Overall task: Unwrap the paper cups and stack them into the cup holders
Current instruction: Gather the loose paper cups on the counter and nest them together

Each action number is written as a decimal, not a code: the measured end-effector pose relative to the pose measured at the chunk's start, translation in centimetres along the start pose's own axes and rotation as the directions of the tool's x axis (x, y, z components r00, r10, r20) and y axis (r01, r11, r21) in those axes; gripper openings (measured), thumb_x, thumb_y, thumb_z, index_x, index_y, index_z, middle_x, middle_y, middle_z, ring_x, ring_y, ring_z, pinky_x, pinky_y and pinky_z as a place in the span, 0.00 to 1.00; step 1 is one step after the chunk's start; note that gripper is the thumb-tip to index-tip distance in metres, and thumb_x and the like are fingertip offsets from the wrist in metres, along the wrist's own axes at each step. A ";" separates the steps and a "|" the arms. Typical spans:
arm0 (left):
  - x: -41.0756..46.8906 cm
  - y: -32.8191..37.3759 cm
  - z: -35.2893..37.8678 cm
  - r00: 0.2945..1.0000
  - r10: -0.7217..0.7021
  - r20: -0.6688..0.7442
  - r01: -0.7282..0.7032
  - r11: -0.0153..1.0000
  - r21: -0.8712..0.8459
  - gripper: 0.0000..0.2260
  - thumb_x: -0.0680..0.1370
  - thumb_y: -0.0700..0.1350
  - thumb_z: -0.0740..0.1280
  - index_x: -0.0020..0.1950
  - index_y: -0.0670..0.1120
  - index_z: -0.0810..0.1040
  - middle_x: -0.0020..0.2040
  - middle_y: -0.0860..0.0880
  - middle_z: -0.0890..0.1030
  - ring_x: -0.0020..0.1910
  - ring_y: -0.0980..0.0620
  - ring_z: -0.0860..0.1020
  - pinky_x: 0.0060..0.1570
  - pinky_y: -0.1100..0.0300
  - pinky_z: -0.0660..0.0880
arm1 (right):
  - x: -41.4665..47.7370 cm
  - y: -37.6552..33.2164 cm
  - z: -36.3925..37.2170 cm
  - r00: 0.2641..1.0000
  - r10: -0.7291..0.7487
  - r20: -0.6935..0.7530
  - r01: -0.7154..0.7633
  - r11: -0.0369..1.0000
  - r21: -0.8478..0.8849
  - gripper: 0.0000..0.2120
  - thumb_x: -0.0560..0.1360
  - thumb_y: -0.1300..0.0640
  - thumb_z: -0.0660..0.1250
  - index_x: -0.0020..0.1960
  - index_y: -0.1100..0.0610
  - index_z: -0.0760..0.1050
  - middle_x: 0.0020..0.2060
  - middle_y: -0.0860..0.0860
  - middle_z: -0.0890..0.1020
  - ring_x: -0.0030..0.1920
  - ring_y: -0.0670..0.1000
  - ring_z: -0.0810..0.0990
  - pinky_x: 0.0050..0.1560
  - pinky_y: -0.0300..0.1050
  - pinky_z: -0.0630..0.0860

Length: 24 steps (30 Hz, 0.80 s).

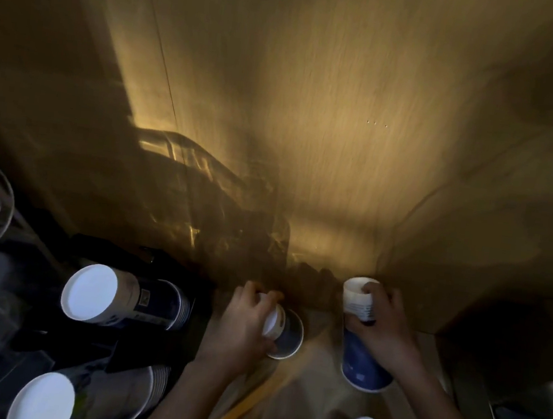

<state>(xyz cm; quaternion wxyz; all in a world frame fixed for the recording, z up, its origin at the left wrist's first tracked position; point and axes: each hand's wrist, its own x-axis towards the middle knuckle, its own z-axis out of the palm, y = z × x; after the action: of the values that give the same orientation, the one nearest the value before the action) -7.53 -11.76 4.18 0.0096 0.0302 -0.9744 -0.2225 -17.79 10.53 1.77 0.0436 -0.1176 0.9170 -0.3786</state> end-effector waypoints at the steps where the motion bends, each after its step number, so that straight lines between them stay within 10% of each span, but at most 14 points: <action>1: 0.2 -0.1 0.7 0.998 -0.006 0.058 0.005 1.000 0.011 0.36 0.67 0.48 0.73 0.71 0.55 0.61 0.66 0.49 0.63 0.65 0.50 0.63 0.62 0.56 0.70 | -0.2 -0.2 -0.3 0.999 0.002 -0.039 -0.001 1.000 0.020 0.24 0.69 0.53 0.71 0.61 0.49 0.64 0.57 0.52 0.65 0.55 0.54 0.70 0.50 0.51 0.74; 11: 1.6 0.0 3.0 0.976 0.087 0.200 -0.052 0.984 -0.173 0.40 0.66 0.51 0.73 0.71 0.64 0.53 0.71 0.57 0.63 0.70 0.53 0.59 0.63 0.57 0.52 | -2.9 -2.9 -3.8 0.929 -0.162 -0.332 0.242 0.947 0.213 0.30 0.64 0.62 0.75 0.57 0.44 0.64 0.57 0.44 0.65 0.58 0.47 0.68 0.46 0.31 0.70; 15: 1.0 -0.7 2.7 0.975 -0.112 0.189 0.183 0.892 -0.414 0.47 0.60 0.54 0.76 0.68 0.71 0.48 0.72 0.56 0.59 0.69 0.48 0.56 0.63 0.47 0.61 | -4.4 -5.3 -5.2 0.872 -0.246 -0.423 0.391 0.870 0.300 0.30 0.64 0.58 0.75 0.57 0.39 0.64 0.59 0.47 0.68 0.60 0.49 0.70 0.52 0.32 0.74; 19: 0.5 -1.6 3.6 0.975 -0.107 0.193 0.179 0.896 -0.406 0.35 0.61 0.56 0.75 0.63 0.64 0.61 0.61 0.56 0.70 0.66 0.49 0.65 0.61 0.54 0.63 | -5.6 -7.7 -5.2 0.841 -0.370 -0.394 0.503 0.802 0.322 0.28 0.64 0.47 0.72 0.59 0.36 0.62 0.59 0.36 0.67 0.60 0.42 0.70 0.53 0.36 0.75; 24: 0.3 -1.9 4.3 0.977 -0.143 0.157 0.202 0.850 -0.486 0.31 0.58 0.57 0.75 0.57 0.67 0.65 0.59 0.55 0.73 0.62 0.52 0.68 0.62 0.53 0.67 | -5.5 -8.7 -2.8 0.859 -0.418 -0.297 0.499 0.813 0.300 0.26 0.63 0.46 0.70 0.57 0.41 0.64 0.57 0.52 0.71 0.57 0.48 0.73 0.55 0.39 0.73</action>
<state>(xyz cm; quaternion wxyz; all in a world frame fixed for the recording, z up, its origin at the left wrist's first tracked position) -7.84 -11.62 -0.54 -0.0591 0.1012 -0.8758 -0.4683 -11.36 7.86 9.83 -0.1290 -0.2838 0.7729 -0.5526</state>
